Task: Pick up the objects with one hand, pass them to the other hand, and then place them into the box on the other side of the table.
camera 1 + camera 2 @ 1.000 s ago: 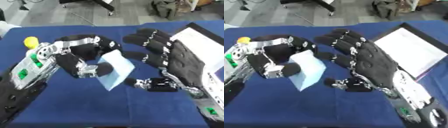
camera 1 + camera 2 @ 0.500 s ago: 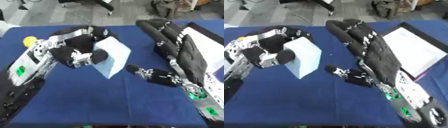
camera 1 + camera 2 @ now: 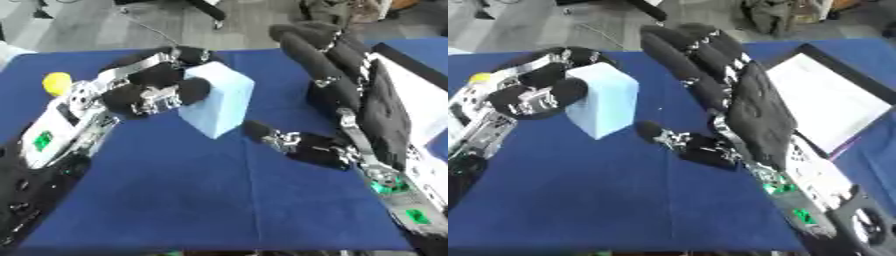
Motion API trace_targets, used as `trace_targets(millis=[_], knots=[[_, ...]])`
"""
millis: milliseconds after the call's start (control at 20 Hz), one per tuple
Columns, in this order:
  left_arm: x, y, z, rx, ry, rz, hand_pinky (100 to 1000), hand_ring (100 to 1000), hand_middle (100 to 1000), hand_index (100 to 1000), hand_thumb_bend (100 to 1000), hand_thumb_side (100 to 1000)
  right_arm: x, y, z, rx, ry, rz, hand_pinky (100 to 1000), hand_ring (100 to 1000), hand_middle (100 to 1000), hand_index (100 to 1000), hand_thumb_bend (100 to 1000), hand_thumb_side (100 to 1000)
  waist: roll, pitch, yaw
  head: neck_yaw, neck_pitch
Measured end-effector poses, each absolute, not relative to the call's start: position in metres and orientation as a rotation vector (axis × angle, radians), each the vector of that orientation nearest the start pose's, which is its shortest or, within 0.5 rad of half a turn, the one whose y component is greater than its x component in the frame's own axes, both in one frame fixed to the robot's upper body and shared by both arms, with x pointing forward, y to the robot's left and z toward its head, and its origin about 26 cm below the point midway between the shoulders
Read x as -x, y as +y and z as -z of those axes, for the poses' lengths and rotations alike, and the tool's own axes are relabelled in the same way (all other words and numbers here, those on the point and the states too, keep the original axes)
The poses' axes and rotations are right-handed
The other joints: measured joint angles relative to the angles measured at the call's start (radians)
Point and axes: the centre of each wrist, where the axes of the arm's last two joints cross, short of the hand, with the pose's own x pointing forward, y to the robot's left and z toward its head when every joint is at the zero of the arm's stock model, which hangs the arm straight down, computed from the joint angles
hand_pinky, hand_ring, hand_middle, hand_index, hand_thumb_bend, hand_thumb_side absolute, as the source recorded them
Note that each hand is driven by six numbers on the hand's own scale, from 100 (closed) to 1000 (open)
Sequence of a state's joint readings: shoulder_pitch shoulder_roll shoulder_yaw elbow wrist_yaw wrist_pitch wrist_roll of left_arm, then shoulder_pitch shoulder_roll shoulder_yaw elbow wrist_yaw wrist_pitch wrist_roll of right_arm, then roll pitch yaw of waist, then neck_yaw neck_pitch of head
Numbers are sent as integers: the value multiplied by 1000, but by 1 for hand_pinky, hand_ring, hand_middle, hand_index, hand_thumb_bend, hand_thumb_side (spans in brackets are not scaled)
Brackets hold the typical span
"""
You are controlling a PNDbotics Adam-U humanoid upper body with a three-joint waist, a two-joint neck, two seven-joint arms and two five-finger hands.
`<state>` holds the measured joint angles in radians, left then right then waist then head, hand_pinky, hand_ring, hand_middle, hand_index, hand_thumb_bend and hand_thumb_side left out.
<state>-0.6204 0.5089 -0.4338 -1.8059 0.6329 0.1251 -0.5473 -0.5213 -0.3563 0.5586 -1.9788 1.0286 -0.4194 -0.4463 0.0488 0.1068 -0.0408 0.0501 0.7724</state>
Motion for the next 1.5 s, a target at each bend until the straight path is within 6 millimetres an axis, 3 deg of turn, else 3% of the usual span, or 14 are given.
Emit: trace_targets(millis=[650,1500], knots=[[-336,164,-221,963,-1687,1141,794,635,610,627,100,440,-279,-112,-201,-411,2595,1103,761,757,820,960,556,100,-1,4,6,-10,0],[-326,146,-220,1038,-1611,1217,795,643,612,628,100,439,-279,-110,-202,-531,2650,1046,699,704,772,911,426,100,0,4,5,-16,0]])
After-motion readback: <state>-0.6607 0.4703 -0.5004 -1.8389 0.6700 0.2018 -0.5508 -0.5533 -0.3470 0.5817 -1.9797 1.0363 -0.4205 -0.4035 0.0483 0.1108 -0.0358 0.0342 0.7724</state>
